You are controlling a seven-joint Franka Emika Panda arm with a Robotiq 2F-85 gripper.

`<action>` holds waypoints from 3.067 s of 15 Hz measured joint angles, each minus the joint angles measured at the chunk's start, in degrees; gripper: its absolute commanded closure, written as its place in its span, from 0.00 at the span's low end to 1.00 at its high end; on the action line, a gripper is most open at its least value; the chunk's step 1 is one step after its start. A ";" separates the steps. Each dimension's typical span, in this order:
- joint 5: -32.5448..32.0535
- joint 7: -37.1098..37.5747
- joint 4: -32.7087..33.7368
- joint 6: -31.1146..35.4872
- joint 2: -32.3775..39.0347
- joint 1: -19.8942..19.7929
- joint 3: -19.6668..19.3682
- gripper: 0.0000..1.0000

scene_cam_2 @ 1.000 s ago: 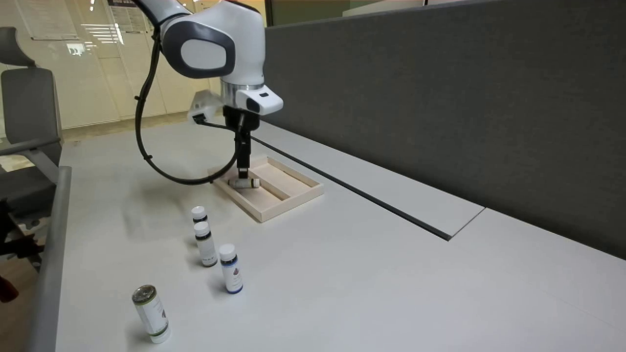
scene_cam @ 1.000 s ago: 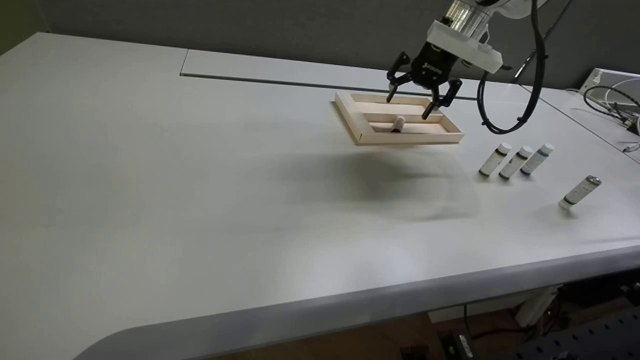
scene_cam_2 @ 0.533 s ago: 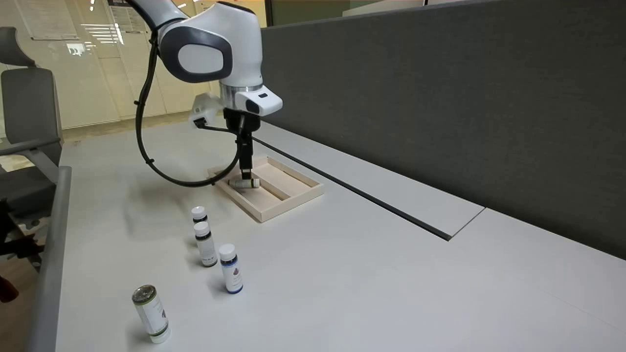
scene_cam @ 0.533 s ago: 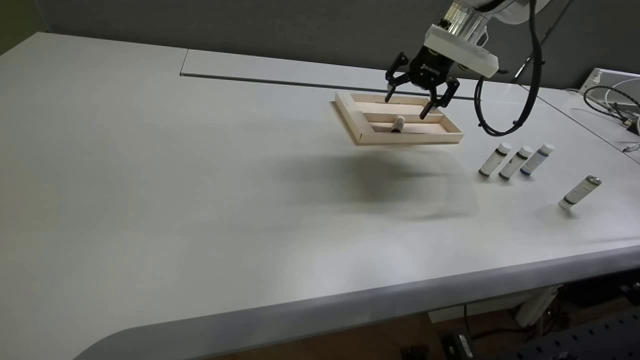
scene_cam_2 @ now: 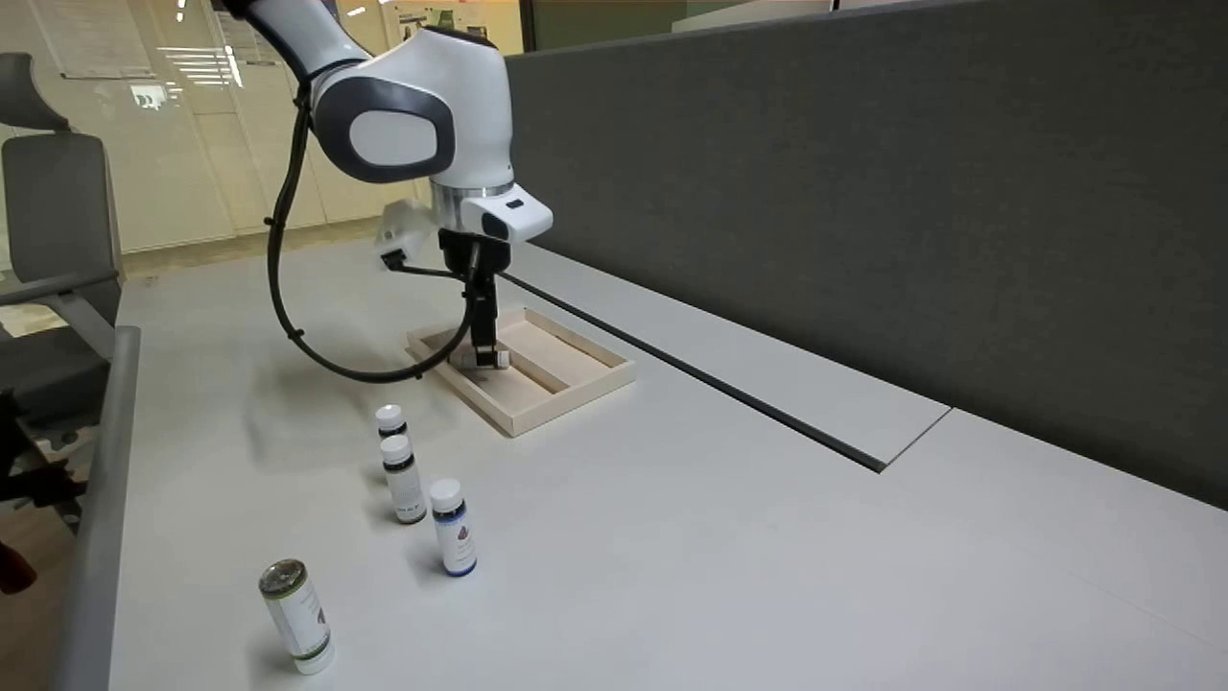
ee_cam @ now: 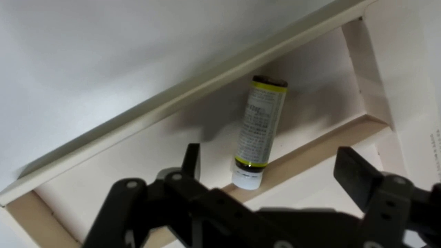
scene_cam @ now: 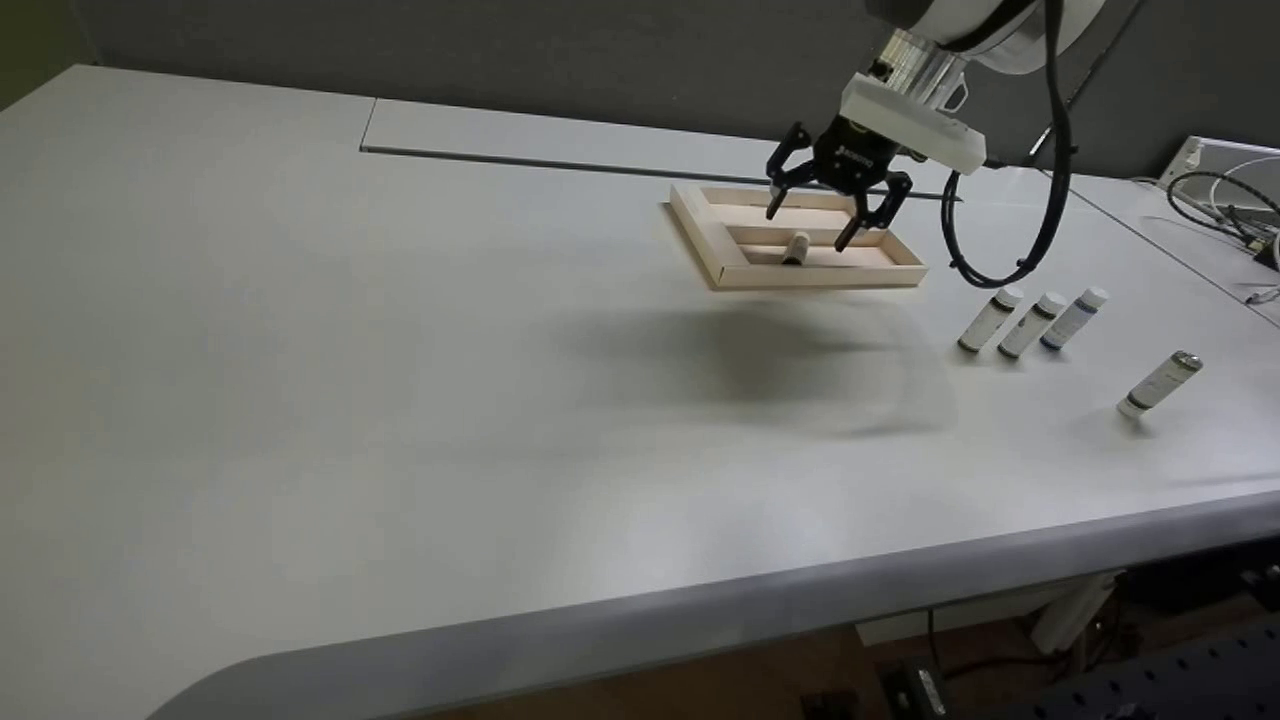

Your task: Place a bottle on the tray

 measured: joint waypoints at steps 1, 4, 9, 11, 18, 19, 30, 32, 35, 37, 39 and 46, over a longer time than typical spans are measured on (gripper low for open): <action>-0.05 -0.01 0.00 0.38 0.28 0.08 0.00 0.00; -0.67 -0.02 0.07 1.15 0.90 0.46 0.00 0.32; -2.27 -0.02 0.10 2.91 1.78 1.27 -0.02 0.67; -2.73 -0.02 0.10 2.98 1.93 1.45 -0.04 0.81; -6.93 -4.58 0.26 1.61 1.82 1.51 0.17 0.93; -7.85 -5.38 0.26 1.61 1.79 1.53 0.21 0.93; -12.77 -11.70 0.33 1.88 1.73 2.19 1.58 0.93; -13.21 -12.12 0.32 2.01 1.73 2.70 2.07 0.93; -13.53 -12.61 0.32 2.14 1.73 3.59 2.62 0.93; -13.63 -12.85 0.30 2.35 1.75 4.14 2.81 0.93; -13.67 -13.09 0.26 2.65 1.76 4.47 3.04 0.93; -13.44 -13.24 0.25 2.81 1.80 4.60 3.83 0.34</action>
